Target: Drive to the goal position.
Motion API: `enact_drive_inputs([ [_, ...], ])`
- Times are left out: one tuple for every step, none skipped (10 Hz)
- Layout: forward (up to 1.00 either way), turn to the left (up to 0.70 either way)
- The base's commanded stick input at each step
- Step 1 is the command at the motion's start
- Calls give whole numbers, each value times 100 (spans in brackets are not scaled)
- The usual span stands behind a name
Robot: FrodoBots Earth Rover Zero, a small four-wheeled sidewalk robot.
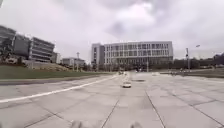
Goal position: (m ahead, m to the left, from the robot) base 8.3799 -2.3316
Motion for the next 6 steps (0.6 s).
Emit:
enact_drive_inputs([
  [70,-32],
  [70,-32],
  [70,-32],
  [70,-32],
  [70,-32],
  [70,-32],
])
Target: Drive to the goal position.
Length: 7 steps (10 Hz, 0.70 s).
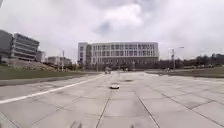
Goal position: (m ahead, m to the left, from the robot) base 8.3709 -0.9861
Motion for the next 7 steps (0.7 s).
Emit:
enact_drive_inputs([
  [70,-32],
  [70,-32],
  [70,-32],
  [70,-32],
  [70,-32],
  [70,-32],
  [70,-32],
])
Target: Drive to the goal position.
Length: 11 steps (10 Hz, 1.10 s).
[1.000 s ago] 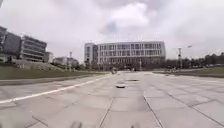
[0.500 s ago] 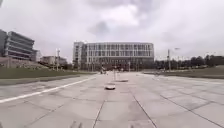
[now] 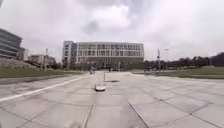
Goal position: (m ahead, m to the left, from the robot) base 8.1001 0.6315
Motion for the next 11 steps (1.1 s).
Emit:
enact_drive_inputs([
  [70,-32],
  [70,-32],
  [70,-32],
  [70,-32],
  [70,-32],
  [70,-32],
  [70,-32],
  [70,-32],
  [70,-32],
  [70,-32],
  [70,-32],
])
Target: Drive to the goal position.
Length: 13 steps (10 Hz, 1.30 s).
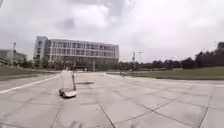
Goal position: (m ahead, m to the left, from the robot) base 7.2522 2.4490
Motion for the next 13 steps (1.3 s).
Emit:
enact_drive_inputs([
  [70,-32],
  [70,-32],
  [70,-32],
  [70,-32],
  [70,-27],
  [70,-2],
  [70,0],
  [70,0],
  [70,0],
  [70,0],
  [70,6],
  [70,19],
  [70,32],
])
